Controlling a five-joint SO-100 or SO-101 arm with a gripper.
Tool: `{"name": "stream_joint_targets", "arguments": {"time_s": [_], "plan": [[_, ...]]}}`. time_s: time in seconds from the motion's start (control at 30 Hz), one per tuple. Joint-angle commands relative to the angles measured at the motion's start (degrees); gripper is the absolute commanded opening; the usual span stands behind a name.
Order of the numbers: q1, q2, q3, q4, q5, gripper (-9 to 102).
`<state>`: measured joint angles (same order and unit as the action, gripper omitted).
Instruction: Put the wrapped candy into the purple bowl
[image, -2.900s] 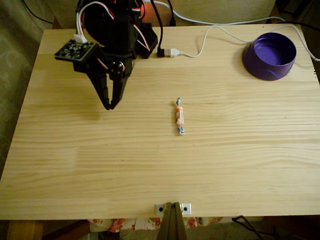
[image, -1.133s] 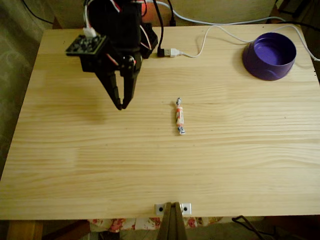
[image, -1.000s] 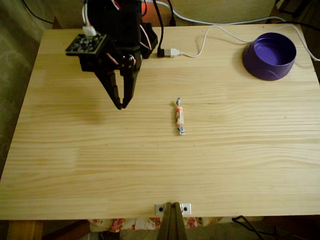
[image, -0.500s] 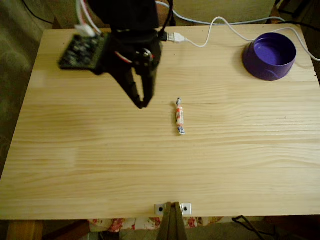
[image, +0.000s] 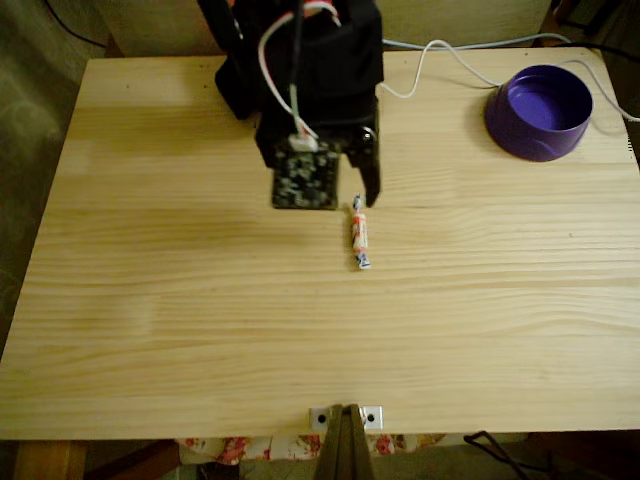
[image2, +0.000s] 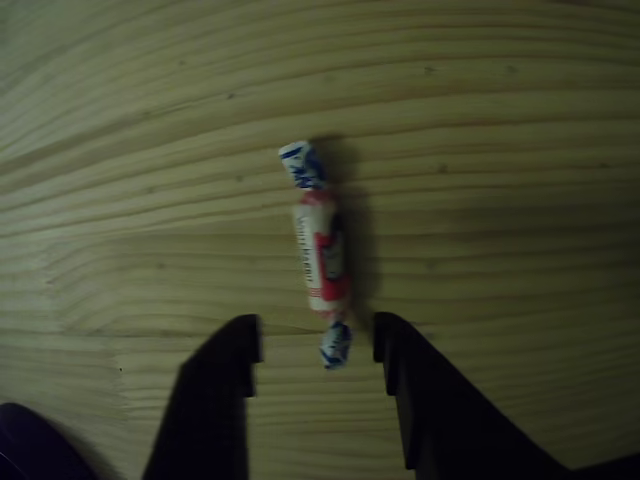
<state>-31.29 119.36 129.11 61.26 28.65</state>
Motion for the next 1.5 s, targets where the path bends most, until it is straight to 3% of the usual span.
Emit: {"name": "stream_joint_targets", "arguments": {"time_s": [0.0,0.33,0.67,1.47], "plan": [[-1.05,-0.62,-3.25,-3.78,-0.35,25],[-4.22,-8.35,-3.87,-9.58,0.88,24],[-0.70,-10.55,0.26,-14.15,-1.67,28],[-1.05,-18.28,1.76,-17.31,-1.41,25]]}}
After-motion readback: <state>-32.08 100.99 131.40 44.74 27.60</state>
